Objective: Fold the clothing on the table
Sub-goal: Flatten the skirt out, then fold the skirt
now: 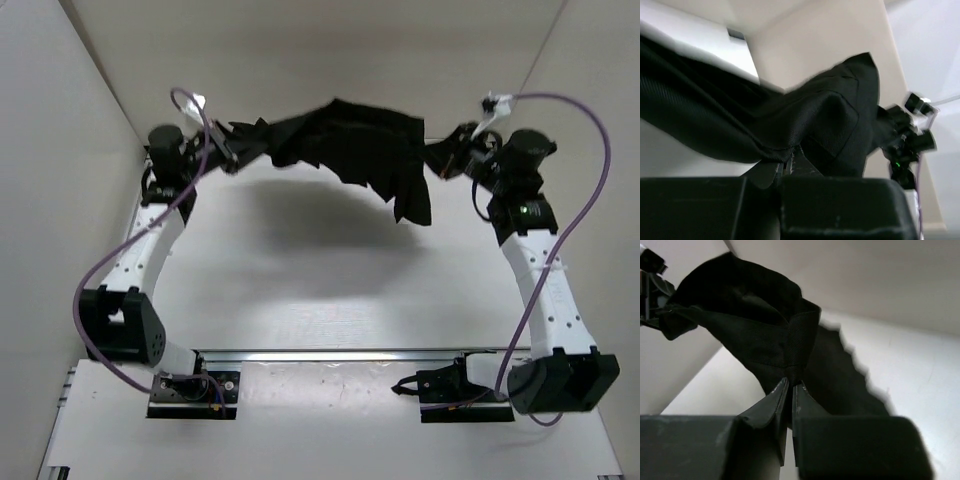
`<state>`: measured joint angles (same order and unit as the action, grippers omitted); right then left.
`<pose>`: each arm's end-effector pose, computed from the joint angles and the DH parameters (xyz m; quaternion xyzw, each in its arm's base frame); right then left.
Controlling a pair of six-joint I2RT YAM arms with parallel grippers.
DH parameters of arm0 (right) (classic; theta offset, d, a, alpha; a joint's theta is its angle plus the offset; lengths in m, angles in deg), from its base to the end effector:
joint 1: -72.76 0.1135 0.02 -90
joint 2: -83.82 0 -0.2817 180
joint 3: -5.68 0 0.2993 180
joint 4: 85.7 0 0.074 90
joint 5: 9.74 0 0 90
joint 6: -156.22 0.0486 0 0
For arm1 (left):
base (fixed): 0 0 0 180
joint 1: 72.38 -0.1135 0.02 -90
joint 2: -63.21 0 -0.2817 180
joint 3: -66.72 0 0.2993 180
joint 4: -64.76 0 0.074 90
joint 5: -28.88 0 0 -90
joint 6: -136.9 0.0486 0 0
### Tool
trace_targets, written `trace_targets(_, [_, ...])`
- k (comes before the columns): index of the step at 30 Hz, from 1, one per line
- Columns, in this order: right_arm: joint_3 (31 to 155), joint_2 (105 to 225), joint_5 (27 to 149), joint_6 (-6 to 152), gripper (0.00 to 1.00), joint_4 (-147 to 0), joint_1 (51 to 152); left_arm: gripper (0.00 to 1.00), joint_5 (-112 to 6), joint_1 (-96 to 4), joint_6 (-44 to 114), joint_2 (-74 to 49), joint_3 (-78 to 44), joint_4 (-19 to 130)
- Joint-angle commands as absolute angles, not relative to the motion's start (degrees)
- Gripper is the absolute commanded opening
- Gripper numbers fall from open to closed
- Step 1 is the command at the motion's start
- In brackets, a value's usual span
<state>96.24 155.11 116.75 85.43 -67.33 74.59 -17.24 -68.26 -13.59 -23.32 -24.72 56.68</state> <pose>0.3241 0.0393 0.4809 -0.1199 0.6923 0.3395 0.6253 0.4065 -0.0631 0.4143 -0.0919 0.7152 -0.5701 0.3938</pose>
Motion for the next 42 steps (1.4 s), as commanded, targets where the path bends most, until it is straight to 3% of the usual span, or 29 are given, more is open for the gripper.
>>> trace_targets(1, [84.50,149.06,115.96,84.33,0.04,-66.49,74.61,0.05,-12.96,-67.38,-16.63,-16.19,-5.57,68.53])
trace_targets(2, [78.73,145.65,115.25,84.50,0.06,-64.75,75.30,0.11,-11.73,-67.28,-18.47,-13.29,3.65,70.93])
trace_targets(3, [72.84,143.96,115.42,84.85,0.10,-62.38,75.57,0.26,-11.11,-67.11,-18.84,-10.21,12.88,73.21])
trace_targets(4, [69.83,140.11,113.42,85.64,0.16,-60.96,76.53,0.35,-10.32,-66.85,-19.45,-8.79,16.63,74.98])
trace_targets(6, [58.95,133.95,111.47,88.97,0.38,-56.23,77.33,0.62,-9.35,-67.37,-19.46,-3.00,31.19,75.08])
trace_targets(8, [52.52,126.22,109.19,91.26,0.52,-53.40,77.86,0.66,-8.74,-68.51,-18.50,0.69,38.07,73.86])
trace_targets(12, [48.70,123.02,105.58,91.89,0.60,-44.26,74.98,0.68,-15.13,-65.28,-11.56,5.11,37.86,57.88])
trace_targets(16, [50.37,128.64,102.86,93.38,0.64,-41.00,72.85,0.70,-27.88,-61.58,-5.40,3.89,31.27,44.00])
trace_targets(21, [49.67,136.80,97.06,97.42,0.63,-44.59,79.07,0.71,-40.70,-58.06,1.01,-3.48,24.06,37.03])
trace_targets(24, [47.92,139.71,95.91,100.40,0.61,-48.89,83.21,0.71,-43.35,-55.25,0.41,-7.63,23.34,39.12])
trace_targets(34, [48.18,151.13,98.98,100.94,0.55,-56.99,82.78,0.69,-47.05,-48.48,-0.29,-22.39,14.21,42.03])
trace_targets(37, [49.40,154.31,100.04,101.20,0.53,-59.10,84.27,0.60,-47.23,-47.51,-0.39,-23.63,14.20,42.56])
trace_targets(39, [49.67,155.98,100.13,101.90,0.51,-60.24,85.50,0.47,-46.79,-48.12,-0.82,-23.10,15.17,44.04])
trace_targets(40, [49.67,156.77,100.22,102.26,0.41,-60.94,86.38,0.40,-45.57,-48.12,-1.44,-22.49,16.21,45.45])
trace_targets(42, [49.67,156.95,102.06,102.00,0.11,-61.56,85.77,0.19,-44.68,-49.61,-1.44,-21.09,17.71,46.69])
